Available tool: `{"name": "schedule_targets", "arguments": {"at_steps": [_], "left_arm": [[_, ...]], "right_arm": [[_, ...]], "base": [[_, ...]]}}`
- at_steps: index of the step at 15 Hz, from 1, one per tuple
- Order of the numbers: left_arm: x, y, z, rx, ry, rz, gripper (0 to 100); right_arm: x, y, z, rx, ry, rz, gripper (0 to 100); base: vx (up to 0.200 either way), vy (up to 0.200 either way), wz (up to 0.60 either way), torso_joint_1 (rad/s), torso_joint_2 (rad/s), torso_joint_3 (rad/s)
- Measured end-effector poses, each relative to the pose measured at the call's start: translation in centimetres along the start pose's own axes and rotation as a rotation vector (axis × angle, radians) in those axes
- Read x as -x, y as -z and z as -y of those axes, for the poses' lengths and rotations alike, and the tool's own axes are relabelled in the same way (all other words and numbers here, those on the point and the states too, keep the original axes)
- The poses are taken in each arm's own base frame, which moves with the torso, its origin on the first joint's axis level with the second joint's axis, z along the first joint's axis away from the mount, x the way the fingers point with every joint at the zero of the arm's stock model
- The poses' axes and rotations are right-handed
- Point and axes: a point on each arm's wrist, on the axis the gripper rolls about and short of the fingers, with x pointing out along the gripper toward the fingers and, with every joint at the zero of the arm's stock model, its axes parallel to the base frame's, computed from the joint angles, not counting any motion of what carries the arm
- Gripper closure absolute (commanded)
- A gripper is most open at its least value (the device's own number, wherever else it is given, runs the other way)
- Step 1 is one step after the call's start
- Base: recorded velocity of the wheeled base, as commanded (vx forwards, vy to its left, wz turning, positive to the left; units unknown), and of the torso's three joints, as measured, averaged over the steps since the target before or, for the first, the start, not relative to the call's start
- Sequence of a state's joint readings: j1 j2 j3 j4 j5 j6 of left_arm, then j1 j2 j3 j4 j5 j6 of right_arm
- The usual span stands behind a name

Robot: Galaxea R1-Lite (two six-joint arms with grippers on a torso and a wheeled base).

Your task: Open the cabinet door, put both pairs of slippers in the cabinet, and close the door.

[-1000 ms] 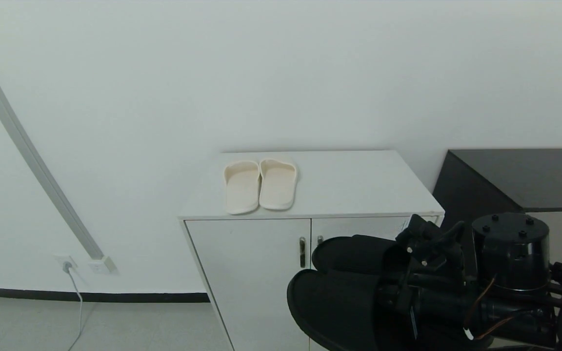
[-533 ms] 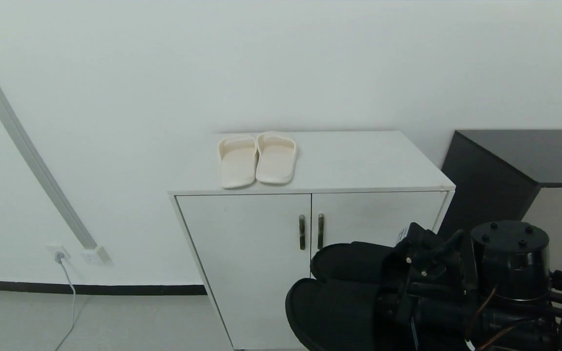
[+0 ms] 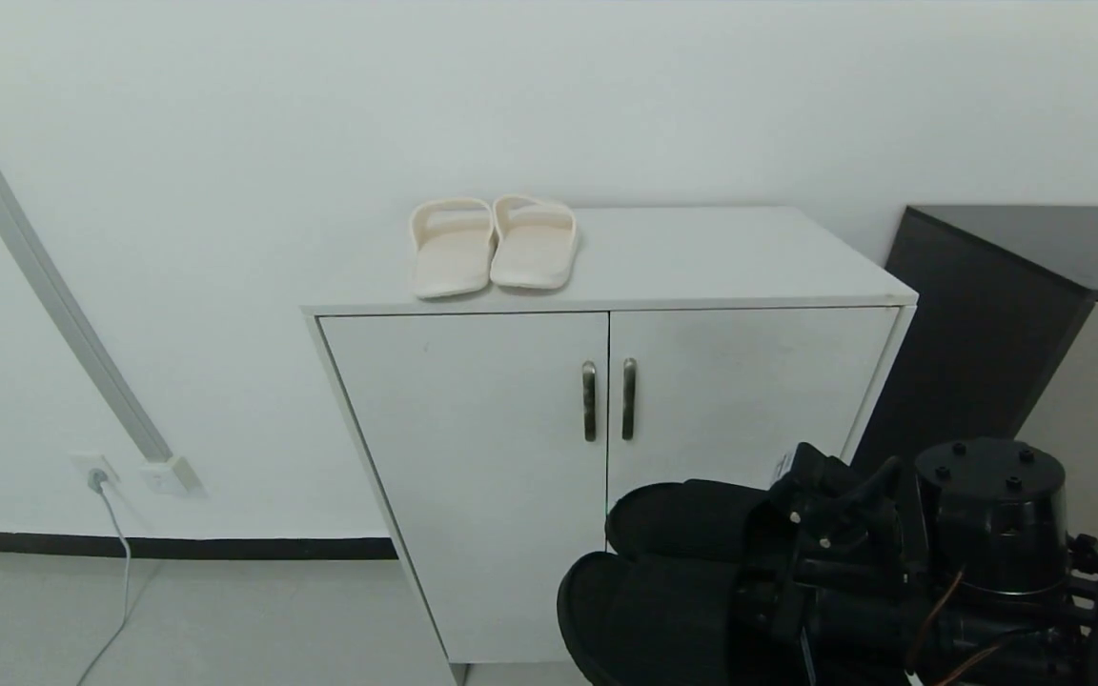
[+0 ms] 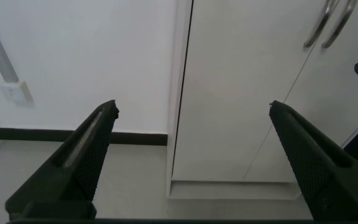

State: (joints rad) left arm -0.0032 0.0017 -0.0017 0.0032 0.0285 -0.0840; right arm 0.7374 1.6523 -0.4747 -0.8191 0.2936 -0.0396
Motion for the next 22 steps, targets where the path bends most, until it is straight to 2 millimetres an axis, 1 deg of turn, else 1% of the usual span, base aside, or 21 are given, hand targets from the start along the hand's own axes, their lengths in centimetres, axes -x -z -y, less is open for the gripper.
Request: {"name": "schedule_targets", "arguments": {"at_steps": [7, 13, 17, 20, 21, 22], "left_arm": [[0.0, 0.0, 0.0, 0.000, 0.000, -0.003, 0], [-0.2, -0.1, 0.0, -0.003, 0.003, -0.032, 0], [-0.5, -0.2, 0.0, -0.007, 0.005, -0.066, 0], [-0.7, -0.4, 0.0, -0.056, 0.007, -0.092, 0], [-0.7, -1.1, 0.1, -0.054, 0.007, -0.079, 0], [-0.6, -2.4, 0.2, -0.037, 0.012, -0.054, 0]], "right_arm": [[-0.2, 0.3, 0.0, 0.014, -0.004, -0.004, 100], [-0.2, 0.8, -0.1, 0.018, -0.003, 0.005, 100], [-0.4, 1.1, 0.0, 0.016, 0.000, -0.001, 100], [-0.5, 1.1, 0.0, 0.017, -0.001, 0.003, 100], [-0.5, 1.0, 0.0, 0.021, 0.000, 0.014, 100], [-0.5, 1.0, 0.0, 0.021, 0.000, 0.015, 100]], "base": [[0.000, 0.000, 0.00, -0.118, 0.47, 0.341], [0.000, 0.000, 0.00, -0.041, 0.41, 0.373], [0.000, 0.000, 0.00, -0.002, 0.08, 0.074], [0.000, 0.000, 0.00, 0.000, 0.00, 0.000], [0.000, 0.000, 0.00, 0.000, 0.00, 0.000], [0.000, 0.000, 0.00, 0.000, 0.00, 0.000]]}}
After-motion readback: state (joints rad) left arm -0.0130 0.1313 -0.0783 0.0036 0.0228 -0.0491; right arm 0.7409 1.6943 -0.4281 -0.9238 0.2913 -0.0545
